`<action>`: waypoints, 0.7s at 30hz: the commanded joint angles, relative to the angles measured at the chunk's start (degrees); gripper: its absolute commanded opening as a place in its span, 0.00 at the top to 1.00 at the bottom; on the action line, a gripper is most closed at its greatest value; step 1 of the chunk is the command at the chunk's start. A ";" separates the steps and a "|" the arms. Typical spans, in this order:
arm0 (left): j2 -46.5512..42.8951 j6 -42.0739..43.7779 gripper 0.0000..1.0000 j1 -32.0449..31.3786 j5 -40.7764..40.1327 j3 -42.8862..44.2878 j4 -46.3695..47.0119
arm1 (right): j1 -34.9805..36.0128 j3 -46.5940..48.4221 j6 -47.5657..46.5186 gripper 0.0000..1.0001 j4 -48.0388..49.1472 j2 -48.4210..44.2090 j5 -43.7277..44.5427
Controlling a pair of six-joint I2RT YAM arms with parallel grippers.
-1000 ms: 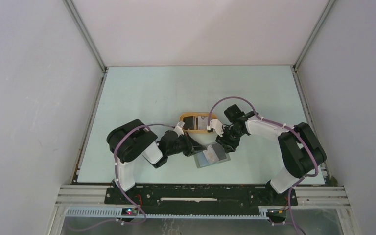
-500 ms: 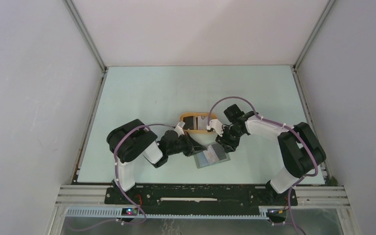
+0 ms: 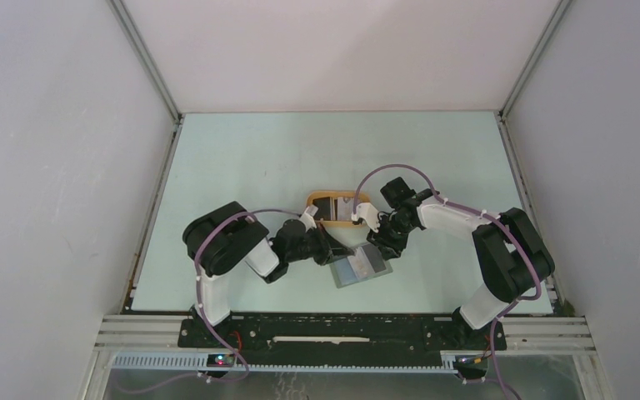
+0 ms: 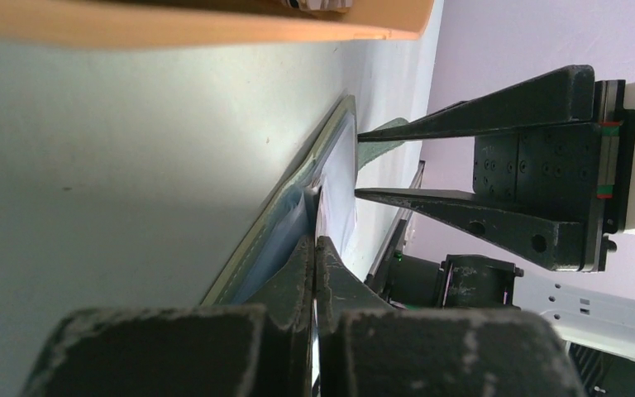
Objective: Put the credit cards into the card holder
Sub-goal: Insert the credit card into the card holder.
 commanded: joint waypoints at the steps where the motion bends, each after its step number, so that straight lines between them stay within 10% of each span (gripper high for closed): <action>1: 1.49 0.53 1.00 -0.32 1.86 2.76 -2.15 | 0.55 1.21 0.74 0.54 0.85 1.28 1.39; 15: 0.90 1.21 0.90 -0.14 1.61 3.66 -5.08 | 0.18 2.57 4.56 0.52 0.31 -6.91 -4.17; 21: 0.97 1.30 0.86 -0.03 1.73 3.81 -5.46 | 5.46 2.18 2.52 0.71 -0.47 -9.84 -12.43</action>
